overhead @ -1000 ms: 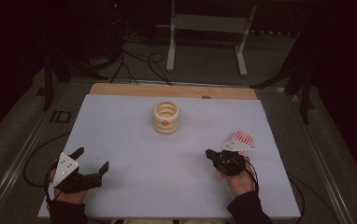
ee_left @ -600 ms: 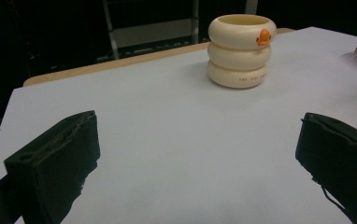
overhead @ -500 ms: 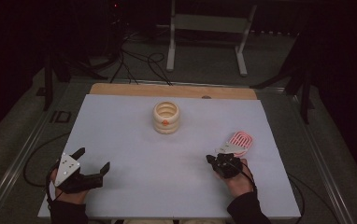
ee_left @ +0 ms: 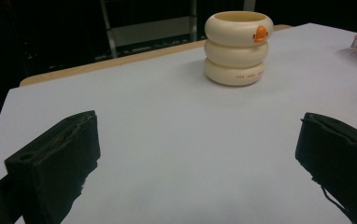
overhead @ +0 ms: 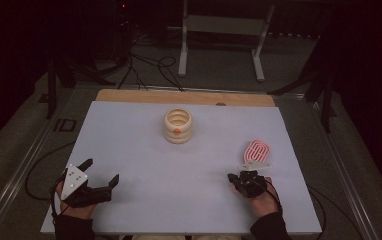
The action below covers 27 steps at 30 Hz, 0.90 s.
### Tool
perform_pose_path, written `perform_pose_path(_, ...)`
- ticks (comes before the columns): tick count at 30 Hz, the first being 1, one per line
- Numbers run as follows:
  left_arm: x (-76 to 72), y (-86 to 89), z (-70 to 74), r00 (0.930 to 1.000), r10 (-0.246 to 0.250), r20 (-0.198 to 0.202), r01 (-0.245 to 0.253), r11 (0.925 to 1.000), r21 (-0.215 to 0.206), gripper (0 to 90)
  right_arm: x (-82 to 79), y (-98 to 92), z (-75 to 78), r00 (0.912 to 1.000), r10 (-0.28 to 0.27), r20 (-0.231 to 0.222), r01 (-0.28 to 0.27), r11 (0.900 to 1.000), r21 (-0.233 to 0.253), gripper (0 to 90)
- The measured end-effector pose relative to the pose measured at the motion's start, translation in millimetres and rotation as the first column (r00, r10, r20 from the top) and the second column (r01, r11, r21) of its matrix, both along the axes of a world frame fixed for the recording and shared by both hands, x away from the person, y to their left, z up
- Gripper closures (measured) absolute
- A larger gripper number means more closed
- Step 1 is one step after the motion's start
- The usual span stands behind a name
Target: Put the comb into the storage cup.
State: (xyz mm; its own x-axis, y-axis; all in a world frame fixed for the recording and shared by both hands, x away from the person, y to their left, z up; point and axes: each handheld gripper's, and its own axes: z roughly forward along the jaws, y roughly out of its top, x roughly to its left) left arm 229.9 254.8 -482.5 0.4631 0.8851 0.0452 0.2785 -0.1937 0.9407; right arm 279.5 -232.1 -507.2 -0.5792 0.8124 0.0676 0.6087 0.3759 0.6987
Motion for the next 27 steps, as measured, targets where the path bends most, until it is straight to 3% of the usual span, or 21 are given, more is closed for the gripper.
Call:
perform_pose_path(9, -0.2, -0.3, 0.0, 1.0000, 0.000, 0.000, 0.000, 1.0000, 0.001, 1.0, -8.8, -19.5, 4.8, 0.9999, -0.015, 0.008, 0.015, 1.000, 0.001, 89.6)
perform_pose_path(27, -0.1, -4.4, -0.6, 0.9999, -0.015, -0.002, 0.015, 0.9997, 0.020, 1.0, -16.0, -57.9, 9.2, 0.9940, -0.109, 0.010, 0.108, 0.994, 0.034, 88.8)
